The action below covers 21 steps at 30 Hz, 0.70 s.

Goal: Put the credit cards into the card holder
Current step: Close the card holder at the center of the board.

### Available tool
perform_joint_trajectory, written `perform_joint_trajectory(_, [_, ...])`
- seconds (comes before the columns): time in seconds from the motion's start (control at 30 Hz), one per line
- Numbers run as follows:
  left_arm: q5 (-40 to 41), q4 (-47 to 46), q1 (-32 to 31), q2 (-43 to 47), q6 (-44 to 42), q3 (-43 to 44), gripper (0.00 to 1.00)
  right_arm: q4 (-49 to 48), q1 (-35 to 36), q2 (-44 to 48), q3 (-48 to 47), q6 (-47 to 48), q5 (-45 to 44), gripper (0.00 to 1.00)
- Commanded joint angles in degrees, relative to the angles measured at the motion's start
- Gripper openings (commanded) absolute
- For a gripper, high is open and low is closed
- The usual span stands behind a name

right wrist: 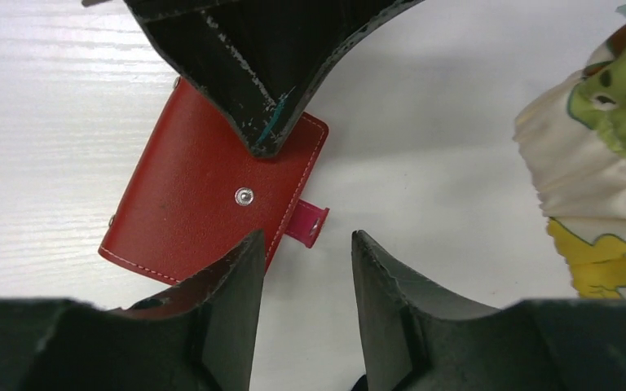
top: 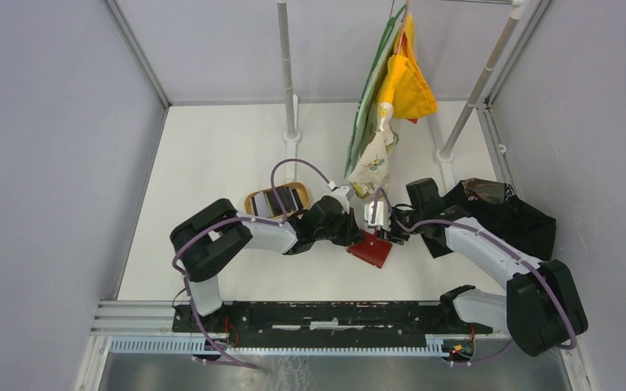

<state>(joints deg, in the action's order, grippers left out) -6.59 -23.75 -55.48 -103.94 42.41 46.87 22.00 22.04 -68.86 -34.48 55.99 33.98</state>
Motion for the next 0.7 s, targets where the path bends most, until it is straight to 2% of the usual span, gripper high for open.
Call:
perform_joint_trajectory(0.0, [1.54, -0.29, -0.38, -1.44, -0.28, -0.87, 0.02, -2.22, 0.04, 1.01, -0.86, -3.75, 0.64, 0.51])
perform_joint_trajectory(0.17, [1.49, -0.38, -0.52, -1.53, -0.75, -0.99, 0.02, -0.35, -0.63, -3.51, -4.31, -8.46, 1.33, 0.49])
perform_joint_trajectory(0.27, [1.55, -0.42, -0.7, -1.52, -0.99, -0.99, 0.02, 0.19, -1.14, -5.32, -5.62, -10.42, 1.75, 0.42])
perform_joint_trajectory(0.47, [1.63, -0.42, -0.83, -1.44, -1.19, -0.99, 0.02, 0.02, -2.7, -7.12, -6.7, -13.65, 1.73, 0.38])
perform_joint_trajectory(0.67, [1.76, -0.42, -0.78, -1.29, -1.37, -1.14, 0.02, 0.33, -3.17, -8.48, -7.4, -14.58, 2.18, 0.3])
